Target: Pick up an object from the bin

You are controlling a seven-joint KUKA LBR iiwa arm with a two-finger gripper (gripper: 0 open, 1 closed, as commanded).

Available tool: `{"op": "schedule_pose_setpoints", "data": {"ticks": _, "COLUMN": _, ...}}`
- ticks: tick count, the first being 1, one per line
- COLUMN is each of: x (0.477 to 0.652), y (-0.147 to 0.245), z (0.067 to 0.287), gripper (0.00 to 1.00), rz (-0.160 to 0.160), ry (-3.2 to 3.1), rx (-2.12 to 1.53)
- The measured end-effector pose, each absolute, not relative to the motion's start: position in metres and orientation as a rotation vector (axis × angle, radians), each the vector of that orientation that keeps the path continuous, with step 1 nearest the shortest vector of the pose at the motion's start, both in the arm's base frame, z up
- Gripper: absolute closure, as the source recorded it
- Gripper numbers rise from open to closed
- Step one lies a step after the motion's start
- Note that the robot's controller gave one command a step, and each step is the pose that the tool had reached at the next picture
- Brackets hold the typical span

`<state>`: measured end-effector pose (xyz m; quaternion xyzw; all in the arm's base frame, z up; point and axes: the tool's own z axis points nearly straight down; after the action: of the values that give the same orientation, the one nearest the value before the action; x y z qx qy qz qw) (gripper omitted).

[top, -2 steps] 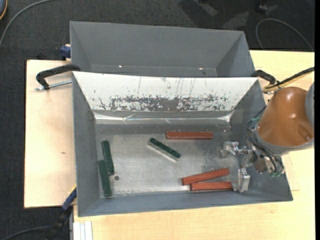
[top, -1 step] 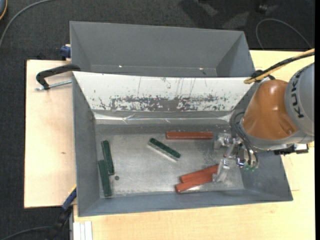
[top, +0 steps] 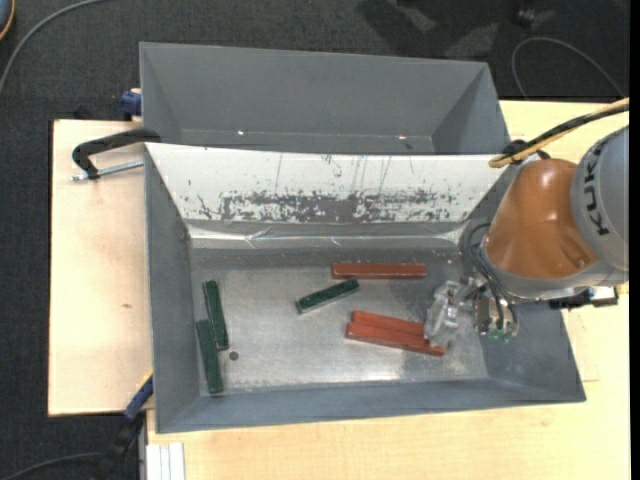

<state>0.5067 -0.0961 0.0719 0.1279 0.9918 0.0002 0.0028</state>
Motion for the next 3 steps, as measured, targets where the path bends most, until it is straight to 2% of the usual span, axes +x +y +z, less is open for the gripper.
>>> {"op": "schedule_pose_setpoints", "data": {"ticks": 1, "x": 0.507, "y": -0.096, "z": 0.071, "gripper": 0.0, "rz": 0.0, "ry": 3.11, "rx": 0.402}}
{"op": "schedule_pose_setpoints", "data": {"ticks": 2, "x": 0.513, "y": -0.032, "z": 0.076, "gripper": 0.0, "rz": 0.005, "ry": 3.069, "rx": 0.645}}
{"op": "schedule_pose_setpoints", "data": {"ticks": 3, "x": 0.513, "y": -0.034, "z": 0.076, "gripper": 1.0, "rz": 0.002, "ry": 3.068, "rx": 0.648}}
